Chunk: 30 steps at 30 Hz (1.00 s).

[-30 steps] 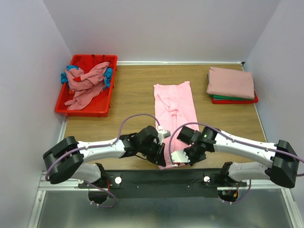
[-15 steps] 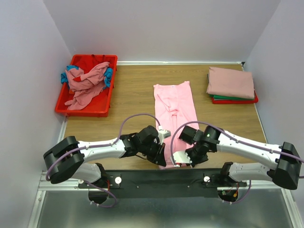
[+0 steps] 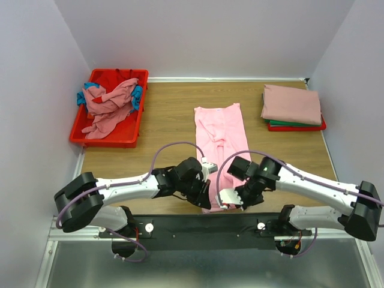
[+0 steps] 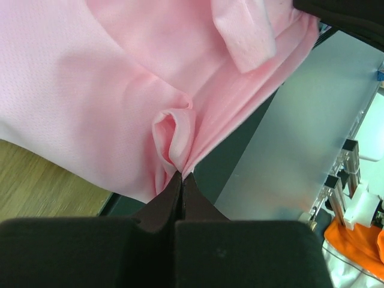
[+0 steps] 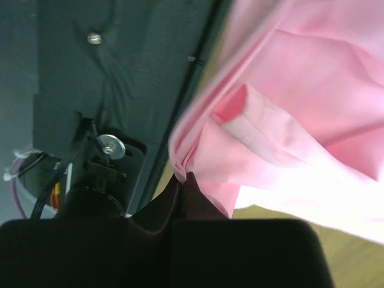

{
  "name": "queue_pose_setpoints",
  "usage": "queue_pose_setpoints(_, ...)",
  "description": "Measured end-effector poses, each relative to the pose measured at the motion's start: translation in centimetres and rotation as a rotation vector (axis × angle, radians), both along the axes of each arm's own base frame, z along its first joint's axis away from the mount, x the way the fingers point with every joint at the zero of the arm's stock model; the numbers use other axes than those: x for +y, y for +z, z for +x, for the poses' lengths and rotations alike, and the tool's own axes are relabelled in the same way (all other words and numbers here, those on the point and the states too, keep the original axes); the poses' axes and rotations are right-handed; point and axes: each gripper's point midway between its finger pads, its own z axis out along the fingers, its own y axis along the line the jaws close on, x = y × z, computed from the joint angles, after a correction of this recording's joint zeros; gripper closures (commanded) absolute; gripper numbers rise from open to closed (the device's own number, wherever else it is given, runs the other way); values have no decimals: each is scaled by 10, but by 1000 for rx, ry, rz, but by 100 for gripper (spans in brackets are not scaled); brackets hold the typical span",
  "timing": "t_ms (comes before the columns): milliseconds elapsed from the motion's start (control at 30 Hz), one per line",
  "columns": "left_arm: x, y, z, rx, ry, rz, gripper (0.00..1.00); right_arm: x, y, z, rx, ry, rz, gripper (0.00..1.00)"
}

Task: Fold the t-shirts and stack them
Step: Fold the tshirt

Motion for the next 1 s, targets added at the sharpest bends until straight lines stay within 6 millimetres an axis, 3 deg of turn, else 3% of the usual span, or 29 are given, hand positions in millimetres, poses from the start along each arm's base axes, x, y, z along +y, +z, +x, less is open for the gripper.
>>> queue_pose_setpoints(200,-5,24,4,-40,2,-35,100,3,26,30,-93,-132,97,100)
queue_pose_setpoints(367,-5,32,-13,-38,-50,-52,100,12,25,9,33,-92,156,99)
queue_pose_setpoints(733,-9,1,-39,43,-104,13,100,34,-1,-38,225,144,41,100)
queue_pose_setpoints(1000,20,-11,-55,92,-34,16,100,28,19,-24,53,163,123,100)
